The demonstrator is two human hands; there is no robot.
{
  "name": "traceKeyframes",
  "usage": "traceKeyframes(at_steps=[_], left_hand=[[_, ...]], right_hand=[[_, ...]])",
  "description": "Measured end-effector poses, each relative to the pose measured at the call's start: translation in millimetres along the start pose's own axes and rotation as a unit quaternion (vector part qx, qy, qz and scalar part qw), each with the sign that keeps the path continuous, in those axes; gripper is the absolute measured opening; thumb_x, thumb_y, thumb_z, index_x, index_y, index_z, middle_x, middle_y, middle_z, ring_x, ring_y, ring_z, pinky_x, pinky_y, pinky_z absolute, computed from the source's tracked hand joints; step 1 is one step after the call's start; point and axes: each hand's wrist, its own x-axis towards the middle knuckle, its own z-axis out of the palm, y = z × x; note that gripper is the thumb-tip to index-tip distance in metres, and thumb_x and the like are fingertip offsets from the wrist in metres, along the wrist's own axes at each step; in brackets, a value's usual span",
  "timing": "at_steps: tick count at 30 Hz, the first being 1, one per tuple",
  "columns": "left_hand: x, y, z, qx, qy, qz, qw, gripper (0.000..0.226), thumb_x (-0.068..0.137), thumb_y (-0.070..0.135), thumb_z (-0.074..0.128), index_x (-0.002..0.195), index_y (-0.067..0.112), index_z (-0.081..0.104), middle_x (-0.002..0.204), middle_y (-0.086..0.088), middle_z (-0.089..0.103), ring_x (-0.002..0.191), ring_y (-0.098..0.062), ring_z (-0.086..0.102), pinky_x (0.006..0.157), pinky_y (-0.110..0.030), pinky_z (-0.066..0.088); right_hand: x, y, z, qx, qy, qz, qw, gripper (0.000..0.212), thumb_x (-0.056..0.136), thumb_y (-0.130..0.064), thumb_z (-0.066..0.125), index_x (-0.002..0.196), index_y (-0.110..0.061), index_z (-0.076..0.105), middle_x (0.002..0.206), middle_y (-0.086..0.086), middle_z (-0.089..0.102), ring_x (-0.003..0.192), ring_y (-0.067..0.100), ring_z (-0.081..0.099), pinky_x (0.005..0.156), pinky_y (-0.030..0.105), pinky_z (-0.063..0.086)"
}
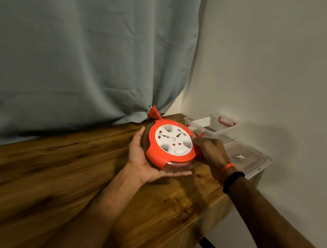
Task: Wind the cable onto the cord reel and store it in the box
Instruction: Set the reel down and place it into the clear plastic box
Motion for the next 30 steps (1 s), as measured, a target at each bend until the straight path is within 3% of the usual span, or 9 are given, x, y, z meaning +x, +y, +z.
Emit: traceKeyframes(at_steps=[5, 9, 12, 16, 19, 22, 24, 27, 30], left_hand=[[-20.8, 20.9, -10.6, 0.092, 0.180, 0.087, 0.975, 0.053, 0.098, 0.054, 0.044, 0.110, 0.009, 0.069, 0.116, -0.020, 0.071, 0.102, -0.037, 0.065, 0.075, -0.048, 0.052], [-41.5, 36.3, -34.6, 0.151, 0.256, 0.115, 0.948, 0.018, 0.099, 0.006, 0.049, 0.102, -0.002, 0.065, 0.118, -0.022, 0.066, 0.098, -0.034, 0.067, 0.082, -0.048, 0.053], [-45.7, 51.0, -60.2, 0.159, 0.307, 0.138, 0.928, 0.034, 0.095, -0.012, 0.043, 0.126, -0.009, 0.056, 0.133, -0.026, 0.060, 0.122, -0.038, 0.059, 0.099, -0.051, 0.049], [-38.2, 80.7, -91.1, 0.172, 0.374, 0.173, 0.895, 0.042, 0.096, -0.015, 0.041, 0.137, -0.010, 0.051, 0.138, -0.027, 0.057, 0.128, -0.038, 0.056, 0.105, -0.052, 0.047], [-25.5, 109.0, -112.5, 0.191, 0.406, 0.187, 0.874, 0.041, 0.097, -0.014, 0.043, 0.138, -0.012, 0.050, 0.142, -0.026, 0.055, 0.131, -0.038, 0.053, 0.110, -0.049, 0.043], [-12.6, 134.1, -127.1, 0.202, 0.421, 0.205, 0.860, 0.043, 0.096, -0.017, 0.044, 0.138, -0.013, 0.049, 0.145, -0.027, 0.052, 0.132, -0.038, 0.052, 0.111, -0.046, 0.043], [-5.4, 149.0, -137.0, 0.207, 0.435, 0.214, 0.850, 0.045, 0.092, -0.020, 0.048, 0.137, -0.014, 0.050, 0.143, -0.027, 0.054, 0.129, -0.039, 0.055, 0.108, -0.046, 0.046], [2.1, 167.3, -150.6, 0.220, 0.453, 0.221, 0.835, 0.048, 0.086, -0.023, 0.053, 0.133, -0.014, 0.053, 0.139, -0.028, 0.057, 0.125, -0.041, 0.057, 0.106, -0.048, 0.048], [5.0, 182.6, -161.3, 0.257, 0.465, 0.192, 0.825, 0.052, 0.083, -0.018, 0.060, 0.134, -0.011, 0.054, 0.140, -0.026, 0.057, 0.125, -0.041, 0.057, 0.108, -0.051, 0.047]], right_hand=[[9.6, 15.8, 35.2, 0.002, 0.010, 0.056, 0.998, 0.036, 0.091, -0.034, 0.063, 0.115, -0.008, 0.068, 0.109, 0.013, 0.074, 0.090, 0.028, 0.071, 0.079, 0.041, 0.061], [16.5, 33.2, 68.8, -0.011, -0.005, 0.079, 0.997, 0.045, 0.083, -0.036, 0.070, 0.115, -0.004, 0.067, 0.113, 0.015, 0.072, 0.096, 0.030, 0.069, 0.084, 0.043, 0.059], [20.4, 44.3, 102.3, 0.016, -0.009, 0.114, 0.993, 0.055, 0.080, -0.035, 0.075, 0.119, 0.000, 0.059, 0.117, 0.014, 0.067, 0.106, 0.034, 0.065, 0.095, 0.049, 0.056], [37.0, 51.9, 151.1, 0.041, -0.032, 0.134, 0.990, 0.030, 0.081, -0.025, 0.073, 0.099, -0.003, 0.065, 0.113, 0.020, 0.070, 0.098, 0.034, 0.067, 0.082, 0.043, 0.058], [51.6, 50.5, 184.9, 0.082, -0.064, 0.152, 0.983, 0.017, 0.085, -0.012, 0.066, 0.100, -0.004, 0.063, 0.113, 0.021, 0.069, 0.104, 0.036, 0.066, 0.080, 0.044, 0.055], [68.5, 48.3, 211.7, 0.088, -0.053, 0.146, 0.984, 0.014, 0.084, -0.005, 0.064, 0.082, -0.011, 0.052, 0.099, 0.016, 0.065, 0.100, 0.034, 0.063, 0.079, 0.045, 0.052], [79.2, 46.3, 228.1, 0.096, -0.058, 0.142, 0.984, 0.010, 0.083, 0.000, 0.063, 0.089, -0.005, 0.056, 0.097, 0.016, 0.061, 0.093, 0.031, 0.059, 0.076, 0.043, 0.050], [91.1, 45.9, 244.6, 0.104, -0.078, 0.147, 0.981, 0.033, 0.083, 0.005, 0.059, 0.116, 0.004, 0.057, 0.093, 0.014, 0.060, 0.086, 0.027, 0.056, 0.075, 0.039, 0.045], [99.6, 47.2, 254.1, 0.107, -0.106, 0.146, 0.978, 0.033, 0.083, 0.006, 0.058, 0.116, 0.005, 0.056, 0.087, 0.010, 0.057, 0.088, 0.027, 0.054, 0.076, 0.038, 0.043]])
